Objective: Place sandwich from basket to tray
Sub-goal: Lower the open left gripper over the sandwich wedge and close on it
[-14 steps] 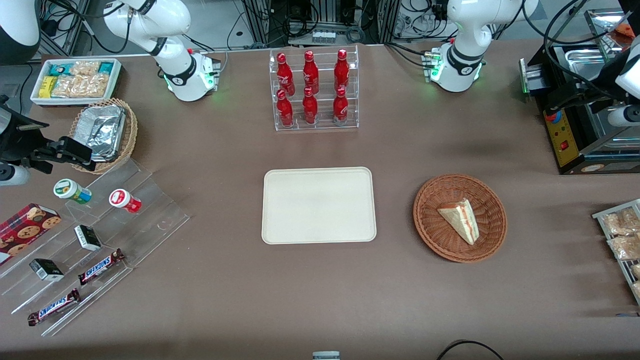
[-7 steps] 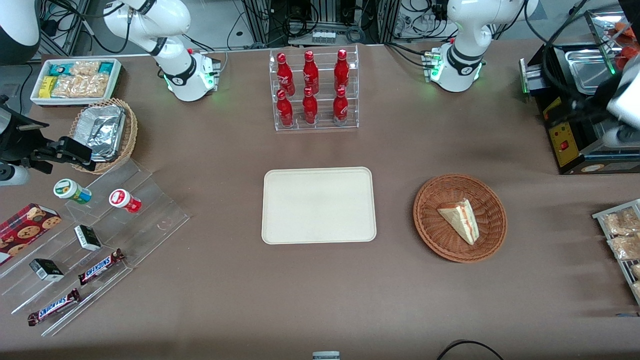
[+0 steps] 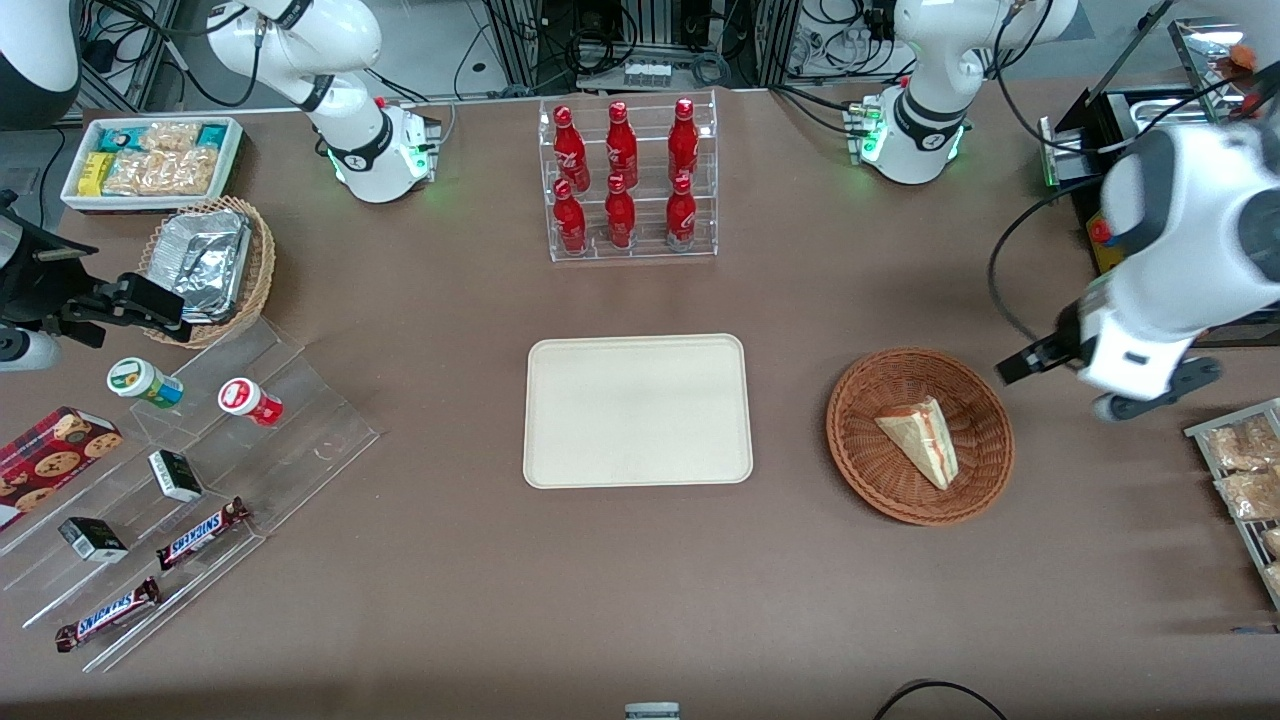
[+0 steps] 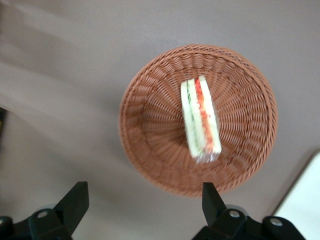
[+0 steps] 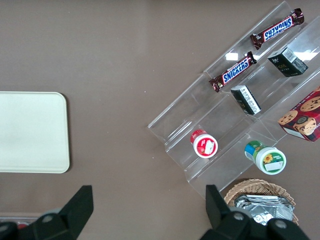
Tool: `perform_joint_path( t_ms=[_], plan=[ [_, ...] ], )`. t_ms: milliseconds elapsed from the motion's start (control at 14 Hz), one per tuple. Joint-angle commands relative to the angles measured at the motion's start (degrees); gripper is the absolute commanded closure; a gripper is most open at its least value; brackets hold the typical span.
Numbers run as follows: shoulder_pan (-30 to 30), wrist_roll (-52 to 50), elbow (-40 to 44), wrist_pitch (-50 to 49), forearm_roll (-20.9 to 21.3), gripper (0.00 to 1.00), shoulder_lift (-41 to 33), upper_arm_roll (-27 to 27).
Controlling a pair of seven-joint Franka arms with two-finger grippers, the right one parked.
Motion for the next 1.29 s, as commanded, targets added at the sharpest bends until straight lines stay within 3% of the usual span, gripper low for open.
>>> perform_joint_path(
  t_ms=[0, 143, 500, 857, 929, 1143, 1214],
  plan=[
    [-2.1, -11.0, -2.7, 7.2, 1.7, 0.00, 2.3, 0.2],
    [-3.8, -17.3, -4.1, 11.8, 1.8, 0.00, 4.6, 0.2],
    [-4.6, -17.9, -14.4, 29.2, 1.8, 0.00, 6.0, 0.3],
    [-5.2, -20.2, -14.7, 34.7, 1.7, 0.00, 11.1, 0.3],
    [-5.2, -20.2, -14.6, 34.7, 1.8, 0.07, 11.8, 0.3],
    [-5.1, -20.6, -13.7, 34.5, 1.7, 1.00, 12.0, 0.3],
    [-5.1, -21.0, -12.9, 34.1, 1.7, 1.00, 12.0, 0.3]
  ],
)
